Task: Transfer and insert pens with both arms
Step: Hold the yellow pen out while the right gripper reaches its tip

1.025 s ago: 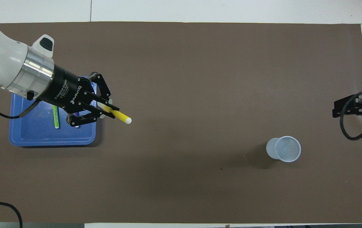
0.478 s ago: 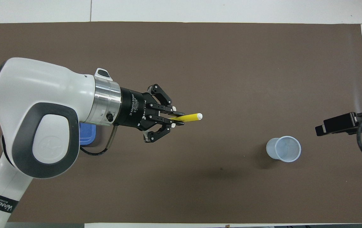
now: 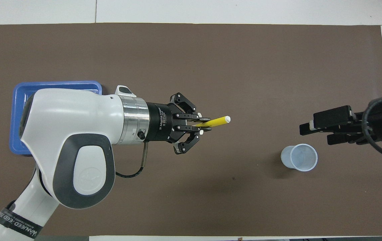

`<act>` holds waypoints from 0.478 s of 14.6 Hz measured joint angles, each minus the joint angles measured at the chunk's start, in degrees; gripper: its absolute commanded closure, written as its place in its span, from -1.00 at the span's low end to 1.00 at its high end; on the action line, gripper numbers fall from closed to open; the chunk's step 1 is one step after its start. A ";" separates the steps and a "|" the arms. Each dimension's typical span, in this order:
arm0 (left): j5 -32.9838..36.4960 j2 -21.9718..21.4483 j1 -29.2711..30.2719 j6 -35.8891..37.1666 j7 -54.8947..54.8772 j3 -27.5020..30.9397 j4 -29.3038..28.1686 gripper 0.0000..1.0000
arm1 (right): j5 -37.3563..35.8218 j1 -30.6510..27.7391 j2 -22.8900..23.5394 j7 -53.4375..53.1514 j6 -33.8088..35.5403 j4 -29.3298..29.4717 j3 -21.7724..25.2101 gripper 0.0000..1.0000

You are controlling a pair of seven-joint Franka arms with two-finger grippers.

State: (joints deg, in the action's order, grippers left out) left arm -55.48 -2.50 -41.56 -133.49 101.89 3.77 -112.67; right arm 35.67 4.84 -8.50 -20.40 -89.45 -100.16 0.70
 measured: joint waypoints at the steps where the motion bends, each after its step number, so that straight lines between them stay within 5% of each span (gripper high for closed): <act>1: -0.21 -0.33 -0.57 -1.13 0.27 -0.04 -0.78 1.00 | 1.08 1.68 -0.07 -2.56 -2.97 -0.41 -0.11 -1.00; 7: -1.55 -1.27 -0.95 -1.84 0.74 0.16 -1.81 1.00 | 1.88 15.51 -1.67 -10.18 -22.95 -9.06 -0.83 -1.00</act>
State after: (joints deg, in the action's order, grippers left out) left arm -57.03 -3.78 -42.52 -135.33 102.62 3.93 -114.48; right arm 37.55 20.35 -10.18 -30.58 -112.40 -109.21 -0.13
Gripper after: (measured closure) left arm 0.833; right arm 0.000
